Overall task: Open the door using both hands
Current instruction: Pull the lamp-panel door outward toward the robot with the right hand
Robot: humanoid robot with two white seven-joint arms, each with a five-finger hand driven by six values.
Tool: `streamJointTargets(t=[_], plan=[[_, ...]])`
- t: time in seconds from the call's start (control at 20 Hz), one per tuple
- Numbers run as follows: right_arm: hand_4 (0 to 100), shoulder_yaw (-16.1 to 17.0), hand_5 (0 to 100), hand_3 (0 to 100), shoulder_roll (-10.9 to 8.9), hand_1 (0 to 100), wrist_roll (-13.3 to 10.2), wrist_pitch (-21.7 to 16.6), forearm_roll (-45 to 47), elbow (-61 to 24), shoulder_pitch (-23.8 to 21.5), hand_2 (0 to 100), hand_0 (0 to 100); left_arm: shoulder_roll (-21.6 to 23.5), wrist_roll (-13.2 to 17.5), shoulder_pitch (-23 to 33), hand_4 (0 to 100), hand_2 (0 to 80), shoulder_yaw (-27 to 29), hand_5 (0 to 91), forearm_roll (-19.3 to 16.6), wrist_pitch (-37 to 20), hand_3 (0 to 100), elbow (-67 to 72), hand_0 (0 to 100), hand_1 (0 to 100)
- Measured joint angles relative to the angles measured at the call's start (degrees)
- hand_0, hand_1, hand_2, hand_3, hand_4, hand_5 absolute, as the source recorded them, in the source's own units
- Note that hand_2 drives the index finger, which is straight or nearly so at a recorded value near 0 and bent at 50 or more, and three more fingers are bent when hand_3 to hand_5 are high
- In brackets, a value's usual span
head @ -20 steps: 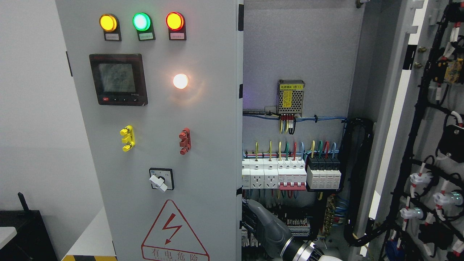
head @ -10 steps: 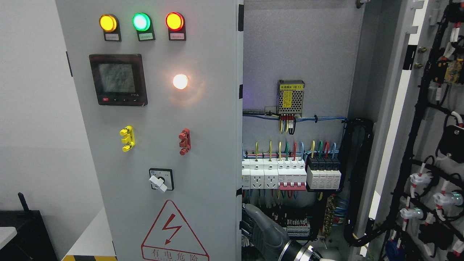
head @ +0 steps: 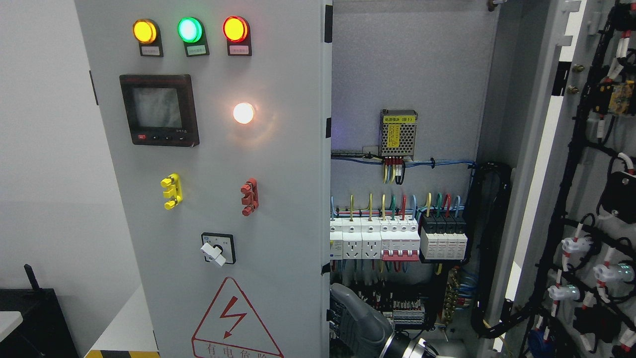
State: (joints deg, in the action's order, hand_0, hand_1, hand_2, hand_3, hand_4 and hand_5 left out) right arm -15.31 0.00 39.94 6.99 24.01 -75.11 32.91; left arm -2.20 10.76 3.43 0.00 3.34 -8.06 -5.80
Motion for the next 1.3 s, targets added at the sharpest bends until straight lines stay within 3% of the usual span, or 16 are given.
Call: streamJointTargets(t=[0.75,1.3], plan=[[0,-1.0,0,0,0.0,0,4.9,-0.1,2.0,-0.6,-0.1,0,38,0.0,0.0,0.0,0,0.0,0.0,0.0,0.0,-0.1,0,0.0,0,0],[0,-1.4,0,0,0.0,0,11.0,-0.2,2.5,-1.4,-0.1,0,38,0.0,0.0,0.0,0,0.0,0.0,0.0,0.0,-0.1,0,0.0,0,0]])
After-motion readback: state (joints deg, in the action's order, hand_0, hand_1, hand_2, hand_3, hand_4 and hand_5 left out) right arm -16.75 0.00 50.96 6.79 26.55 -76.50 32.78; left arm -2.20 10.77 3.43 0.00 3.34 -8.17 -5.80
